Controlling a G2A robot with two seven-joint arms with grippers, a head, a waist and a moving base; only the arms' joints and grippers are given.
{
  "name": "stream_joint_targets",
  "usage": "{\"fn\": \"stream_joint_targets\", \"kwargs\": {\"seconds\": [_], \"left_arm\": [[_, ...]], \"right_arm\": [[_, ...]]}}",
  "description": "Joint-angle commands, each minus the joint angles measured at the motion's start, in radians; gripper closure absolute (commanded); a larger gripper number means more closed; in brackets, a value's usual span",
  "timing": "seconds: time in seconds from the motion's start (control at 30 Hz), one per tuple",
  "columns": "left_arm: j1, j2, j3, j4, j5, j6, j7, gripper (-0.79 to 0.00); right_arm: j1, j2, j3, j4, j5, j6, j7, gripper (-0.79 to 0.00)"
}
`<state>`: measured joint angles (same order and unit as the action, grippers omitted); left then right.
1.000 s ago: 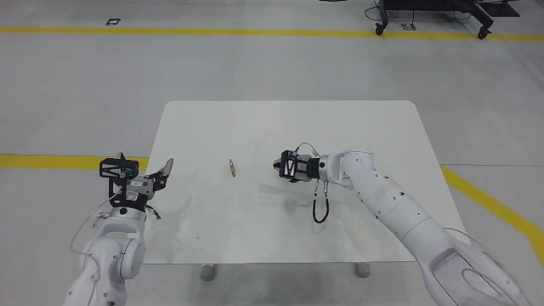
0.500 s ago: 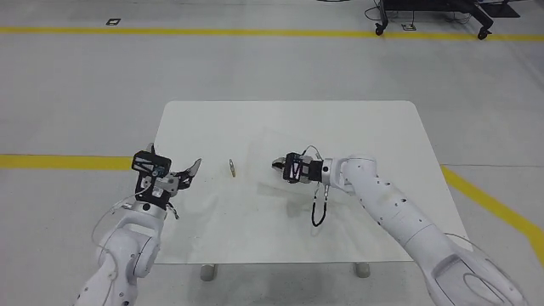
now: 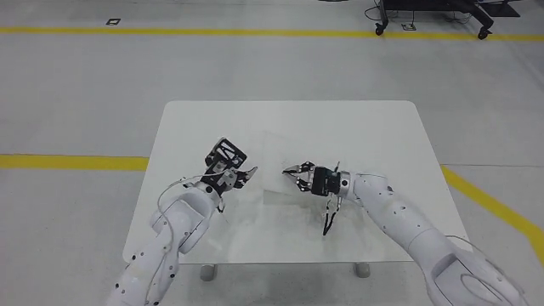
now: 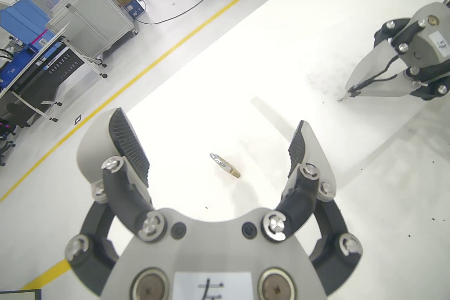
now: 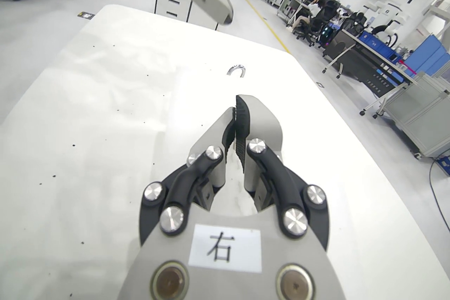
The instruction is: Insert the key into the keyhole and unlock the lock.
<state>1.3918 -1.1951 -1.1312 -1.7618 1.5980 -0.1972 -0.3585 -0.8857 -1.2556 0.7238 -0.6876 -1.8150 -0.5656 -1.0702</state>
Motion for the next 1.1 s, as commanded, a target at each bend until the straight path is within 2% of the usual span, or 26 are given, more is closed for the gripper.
{"fn": "stream_joint_targets", "kwargs": {"seconds": [0.0, 0.27, 0.7, 0.93, 1.07], "left_arm": [[-0.031, -0.007, 0.039, 0.030, 0.015, 0.000, -0.020, -0.785], [-0.123, -0.030, 0.130, 0.114, 0.072, 0.000, -0.067, -0.785], [-0.240, -0.077, 0.246, 0.302, 0.133, 0.052, -0.110, -0.785], [-0.272, -0.097, 0.272, 0.368, 0.126, 0.067, -0.105, -0.785], [-0.269, -0.096, 0.239, 0.343, 0.106, 0.085, -0.083, -0.785]], "right_arm": [[0.013, -0.007, -0.009, 0.029, 0.003, 0.003, -0.015, 0.000], [0.054, -0.044, -0.046, 0.084, 0.016, 0.011, 0.051, 0.000], [0.094, -0.085, -0.083, 0.186, 0.040, 0.008, 0.014, 0.000], [0.101, -0.093, -0.088, 0.227, 0.050, 0.015, -0.041, 0.000], [0.103, -0.092, -0.088, 0.241, 0.053, 0.011, -0.092, 0.000]]}}
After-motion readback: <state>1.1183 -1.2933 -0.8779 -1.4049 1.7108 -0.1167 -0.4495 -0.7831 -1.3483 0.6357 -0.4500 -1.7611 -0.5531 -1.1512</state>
